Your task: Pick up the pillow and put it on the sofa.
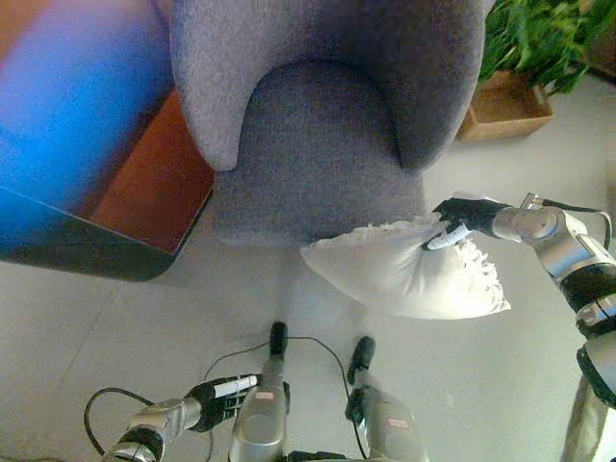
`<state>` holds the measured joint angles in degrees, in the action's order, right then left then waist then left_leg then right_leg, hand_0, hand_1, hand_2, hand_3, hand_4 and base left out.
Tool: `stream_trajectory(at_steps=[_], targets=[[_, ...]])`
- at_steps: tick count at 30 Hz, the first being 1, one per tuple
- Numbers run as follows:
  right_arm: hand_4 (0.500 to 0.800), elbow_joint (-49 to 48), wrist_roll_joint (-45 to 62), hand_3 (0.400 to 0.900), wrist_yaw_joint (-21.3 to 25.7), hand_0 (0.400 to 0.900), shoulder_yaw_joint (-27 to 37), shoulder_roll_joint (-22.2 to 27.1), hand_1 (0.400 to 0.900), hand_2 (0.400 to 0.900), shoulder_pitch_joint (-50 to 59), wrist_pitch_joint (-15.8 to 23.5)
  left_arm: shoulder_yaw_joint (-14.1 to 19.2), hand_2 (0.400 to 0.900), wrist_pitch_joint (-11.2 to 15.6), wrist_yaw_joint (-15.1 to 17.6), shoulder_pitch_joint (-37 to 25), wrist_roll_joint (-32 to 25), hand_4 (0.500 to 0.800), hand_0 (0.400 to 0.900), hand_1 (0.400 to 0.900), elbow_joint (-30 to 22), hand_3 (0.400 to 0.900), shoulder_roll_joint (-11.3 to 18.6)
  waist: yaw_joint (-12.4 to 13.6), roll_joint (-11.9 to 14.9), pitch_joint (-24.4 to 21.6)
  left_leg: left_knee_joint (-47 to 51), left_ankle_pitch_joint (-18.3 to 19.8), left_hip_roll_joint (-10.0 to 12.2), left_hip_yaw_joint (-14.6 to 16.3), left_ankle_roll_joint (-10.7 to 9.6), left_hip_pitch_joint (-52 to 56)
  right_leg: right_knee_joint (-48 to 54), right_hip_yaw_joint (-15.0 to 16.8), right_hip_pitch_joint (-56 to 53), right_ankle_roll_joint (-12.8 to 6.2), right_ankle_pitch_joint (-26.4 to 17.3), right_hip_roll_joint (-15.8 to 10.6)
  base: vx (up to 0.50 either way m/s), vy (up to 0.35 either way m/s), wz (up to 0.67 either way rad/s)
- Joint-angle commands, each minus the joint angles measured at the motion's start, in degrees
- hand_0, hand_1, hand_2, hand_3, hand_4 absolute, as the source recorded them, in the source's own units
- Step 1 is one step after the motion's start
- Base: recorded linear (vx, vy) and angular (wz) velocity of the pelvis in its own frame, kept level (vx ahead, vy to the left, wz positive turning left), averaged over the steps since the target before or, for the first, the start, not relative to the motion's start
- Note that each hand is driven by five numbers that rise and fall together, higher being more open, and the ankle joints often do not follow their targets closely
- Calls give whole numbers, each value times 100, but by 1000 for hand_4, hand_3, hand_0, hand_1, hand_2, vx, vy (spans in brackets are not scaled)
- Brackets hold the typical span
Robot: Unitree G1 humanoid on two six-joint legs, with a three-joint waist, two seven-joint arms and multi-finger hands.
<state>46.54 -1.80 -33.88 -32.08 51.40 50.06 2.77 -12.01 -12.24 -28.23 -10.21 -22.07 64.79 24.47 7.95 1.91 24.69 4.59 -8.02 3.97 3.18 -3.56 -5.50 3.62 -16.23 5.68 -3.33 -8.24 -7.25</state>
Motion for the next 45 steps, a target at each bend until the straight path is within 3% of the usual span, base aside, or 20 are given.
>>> stream_trajectory(at_steps=[1,10,15,20,28,36,45], targets=[[500,-523,850,400,-546,400,292,567,400,400,290,456,-289,900,-307,-495,661,312,800,900,900,347,900,-68,53,219,-980,41,537,-180,6,-26,238,-489,-163,-330,-297,685,27,131,64,4],[500,-451,1620,400,-2040,400,49,355,400,400,886,250,-101,900,-765,-531,842,484,800,900,900,696,900,-206,149,446,-1690,41,745,-231,37,-7,782,-61,-231,-999,-394,521,-32,135,69,6],[500,-353,1813,400,-2060,400,-209,-32,400,400,1589,31,-13,900,-927,-468,876,559,800,900,900,876,900,-274,239,543,-1838,41,791,-242,-6,-7,975,-35,-257,-1218,-407,506,-43,89,60,9],[500,-314,2046,400,-1647,400,-139,-458,400,400,1997,-363,57,900,-1120,-434,879,600,800,900,900,957,900,-323,347,604,-1909,41,815,-245,-41,8,1072,-42,-274,-1342,-422,506,-53,54,63,7],[500,-57,2383,400,-726,400,65,-644,400,400,2334,-818,55,900,-1403,-291,916,482,800,900,900,977,900,-324,496,668,-1880,41,838,-237,-134,46,1153,-66,-332,-1453,-449,508,-60,60,47,8],[500,510,2138,400,852,400,179,-366,400,400,2813,-1056,-31,900,-1689,-180,955,341,800,900,900,906,900,-241,637,764,-1760,41,869,-209,-277,84,1180,-103,-336,-1485,-460,513,-13,93,6,13],[500,991,2216,400,1810,400,-498,207,400,400,3587,-1497,-147,900,-1705,-166,945,227,800,900,900,811,900,31,778,881,-1521,41,807,-174,-458,98,853,-71,-364,-1251,-476,478,41,6,-29,9]])
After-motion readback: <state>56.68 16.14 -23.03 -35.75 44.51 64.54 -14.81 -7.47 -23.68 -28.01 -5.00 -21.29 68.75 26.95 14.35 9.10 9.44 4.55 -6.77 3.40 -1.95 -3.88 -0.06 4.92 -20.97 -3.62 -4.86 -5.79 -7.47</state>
